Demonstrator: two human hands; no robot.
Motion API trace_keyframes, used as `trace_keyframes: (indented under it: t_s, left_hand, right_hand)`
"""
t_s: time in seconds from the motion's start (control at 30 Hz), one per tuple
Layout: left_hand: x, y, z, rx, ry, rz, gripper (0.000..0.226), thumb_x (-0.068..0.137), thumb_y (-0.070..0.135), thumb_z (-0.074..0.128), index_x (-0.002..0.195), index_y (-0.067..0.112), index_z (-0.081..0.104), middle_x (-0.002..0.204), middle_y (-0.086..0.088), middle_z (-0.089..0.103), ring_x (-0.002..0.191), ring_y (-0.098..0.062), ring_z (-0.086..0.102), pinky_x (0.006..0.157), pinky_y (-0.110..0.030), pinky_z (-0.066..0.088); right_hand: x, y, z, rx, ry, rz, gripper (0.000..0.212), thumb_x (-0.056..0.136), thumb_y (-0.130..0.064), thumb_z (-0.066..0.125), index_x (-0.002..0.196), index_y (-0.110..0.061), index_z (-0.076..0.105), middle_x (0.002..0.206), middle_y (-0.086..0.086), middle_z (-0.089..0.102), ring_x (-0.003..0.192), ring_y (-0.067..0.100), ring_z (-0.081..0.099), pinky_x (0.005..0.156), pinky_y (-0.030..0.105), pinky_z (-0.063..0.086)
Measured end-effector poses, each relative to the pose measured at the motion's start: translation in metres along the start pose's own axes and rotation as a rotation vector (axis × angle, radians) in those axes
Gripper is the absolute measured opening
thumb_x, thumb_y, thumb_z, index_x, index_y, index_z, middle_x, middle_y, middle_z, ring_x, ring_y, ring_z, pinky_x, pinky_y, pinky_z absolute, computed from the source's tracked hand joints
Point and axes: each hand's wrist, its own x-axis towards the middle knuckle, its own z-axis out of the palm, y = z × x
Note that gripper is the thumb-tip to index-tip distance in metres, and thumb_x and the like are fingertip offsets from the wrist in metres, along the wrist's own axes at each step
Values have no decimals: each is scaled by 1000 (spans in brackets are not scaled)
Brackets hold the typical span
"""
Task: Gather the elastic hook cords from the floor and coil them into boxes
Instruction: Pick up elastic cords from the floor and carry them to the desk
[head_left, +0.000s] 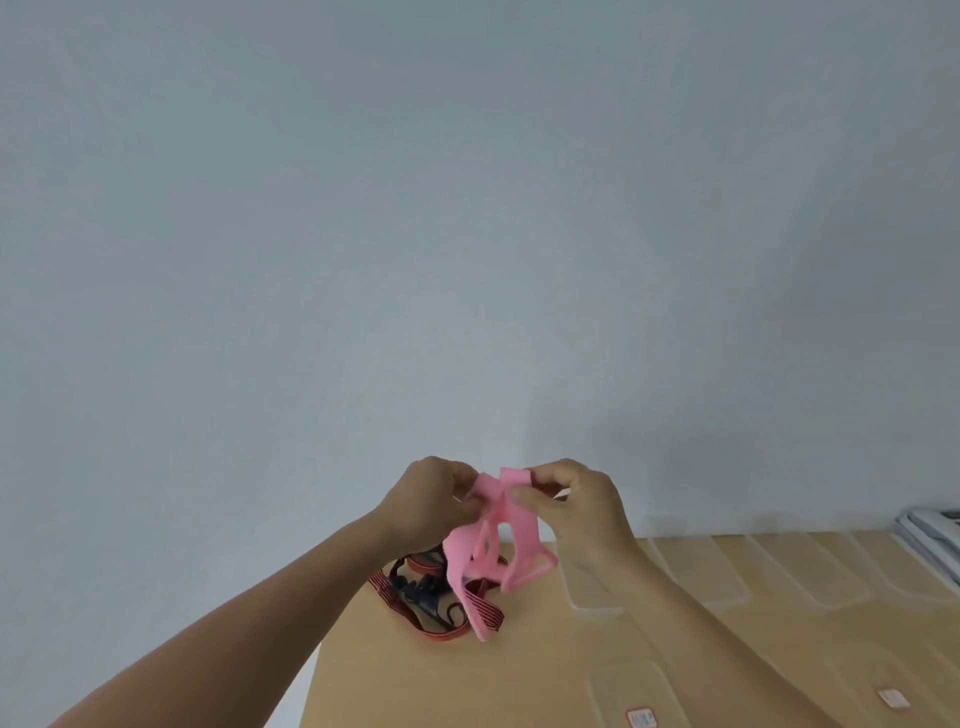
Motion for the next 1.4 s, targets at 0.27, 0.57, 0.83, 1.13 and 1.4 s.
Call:
trace_keyframes:
  t_s: [0.27, 0.57, 0.83, 1.13, 1.4]
  left_hand:
    - [-4, -2, 1, -154, 139, 120, 14, 90, 37, 70, 87, 24, 74, 127, 15, 58, 119, -4, 50, 97, -26, 39]
    - [-1, 4, -1, -557, 339, 18, 21, 94, 31, 66, 91, 11, 69, 83, -10, 73, 74, -30, 70, 69, -47, 58]
    - [-7, 26, 37, -729, 17, 20, 29, 95, 35, 58, 96, 12, 75, 90, -17, 74, 83, -32, 74, 71, -43, 60]
    - [-3, 26, 55, -812, -114, -12, 27, 90, 30, 60, 103, 12, 74, 101, -15, 73, 90, -30, 70, 76, -39, 57]
    - [14, 33, 115, -875, -4, -194, 17, 95, 5, 60, 107, 9, 71, 100, -16, 74, 87, -29, 72, 74, -41, 60]
  right_hand:
    - [-5, 3, -4, 187, -31, 114, 17, 95, -27, 63, 91, -11, 62, 88, 3, 75, 85, 20, 71, 76, 34, 59]
    - [-13, -14, -15, 229, -65, 78, 10, 89, -26, 71, 84, -18, 71, 78, 6, 72, 70, 18, 67, 60, 33, 54]
    - [-5, -25, -5, 222, 20, 19, 15, 85, -33, 75, 73, -24, 72, 72, -3, 72, 65, 13, 68, 56, 28, 56]
    - [-5, 1, -26, 240, 61, 101, 8, 84, -21, 76, 82, -15, 70, 69, -10, 71, 59, -1, 62, 54, 12, 46]
    - [-63, 71, -66, 296, -162, 368, 50, 72, -37, 82, 115, -22, 62, 101, -3, 73, 92, 12, 70, 73, 22, 53]
